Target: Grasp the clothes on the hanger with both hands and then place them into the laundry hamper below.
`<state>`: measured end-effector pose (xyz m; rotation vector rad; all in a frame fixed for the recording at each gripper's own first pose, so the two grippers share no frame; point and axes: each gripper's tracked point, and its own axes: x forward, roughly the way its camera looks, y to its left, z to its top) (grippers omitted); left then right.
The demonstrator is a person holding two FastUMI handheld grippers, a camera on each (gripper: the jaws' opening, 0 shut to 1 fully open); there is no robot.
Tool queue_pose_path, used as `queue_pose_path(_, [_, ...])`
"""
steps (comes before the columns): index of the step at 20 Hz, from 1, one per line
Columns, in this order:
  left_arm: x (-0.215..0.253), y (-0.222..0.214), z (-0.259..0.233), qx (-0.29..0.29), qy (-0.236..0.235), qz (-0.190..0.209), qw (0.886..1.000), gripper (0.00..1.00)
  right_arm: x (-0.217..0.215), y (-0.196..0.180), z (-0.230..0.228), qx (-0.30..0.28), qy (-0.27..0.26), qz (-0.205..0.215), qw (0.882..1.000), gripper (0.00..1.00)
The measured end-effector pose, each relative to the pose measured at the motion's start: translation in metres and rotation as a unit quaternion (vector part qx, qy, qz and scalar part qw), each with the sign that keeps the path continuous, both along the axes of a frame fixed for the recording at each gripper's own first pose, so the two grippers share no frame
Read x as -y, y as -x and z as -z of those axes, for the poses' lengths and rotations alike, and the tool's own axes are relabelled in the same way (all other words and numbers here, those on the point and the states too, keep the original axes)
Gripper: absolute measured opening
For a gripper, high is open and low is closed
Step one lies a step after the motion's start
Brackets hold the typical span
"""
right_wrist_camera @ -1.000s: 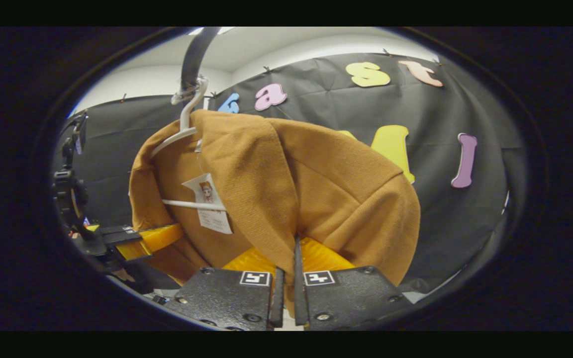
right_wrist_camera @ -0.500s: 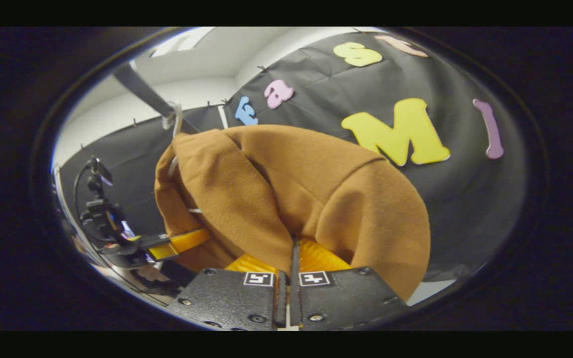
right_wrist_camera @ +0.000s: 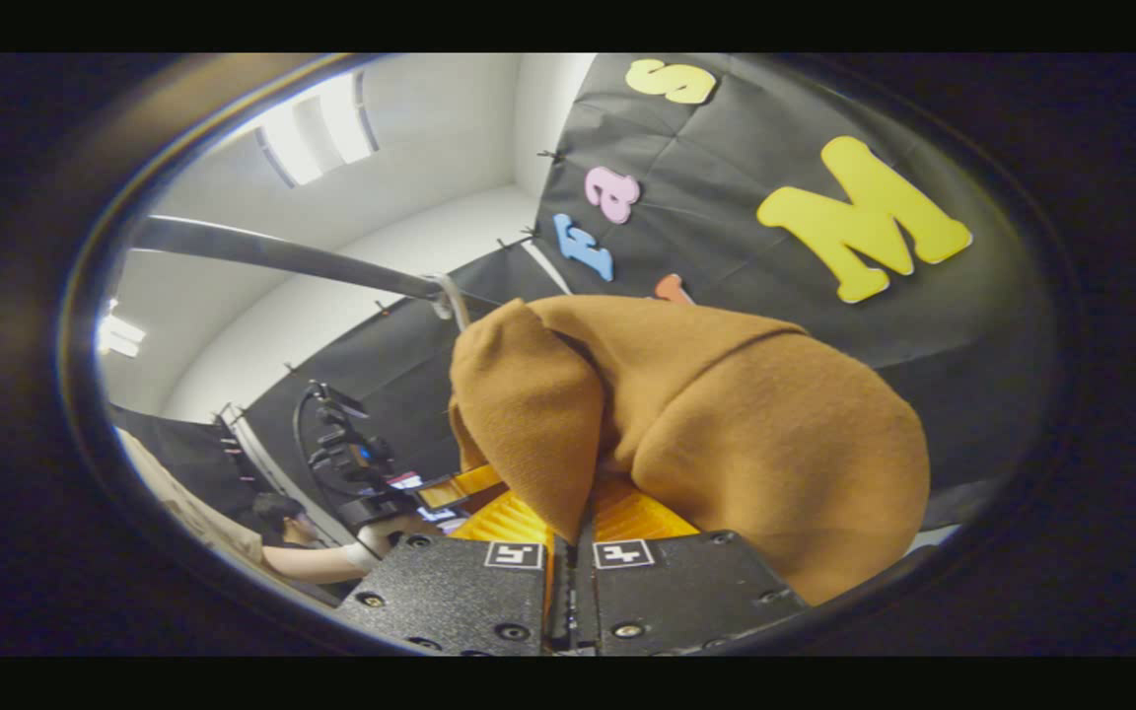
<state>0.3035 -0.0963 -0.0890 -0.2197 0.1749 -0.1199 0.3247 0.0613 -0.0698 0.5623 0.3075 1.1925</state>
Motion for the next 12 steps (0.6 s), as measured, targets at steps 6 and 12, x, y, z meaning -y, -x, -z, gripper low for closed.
queue_pose_path(6, [-0.014, -0.001, -0.03, 0.032, -0.014, 0.002, 0.999, 0.05, 0.013, 0.0, -0.048, -0.002, -0.09, -0.013, 0.996, 0.05])
queue_pose_path(12, [-0.045, -0.016, -0.063, 0.059, -0.02, -0.029, 0.998, 0.05, 0.047, -0.039, -0.082, 0.001, -0.167, 0.075, 0.983, 0.05])
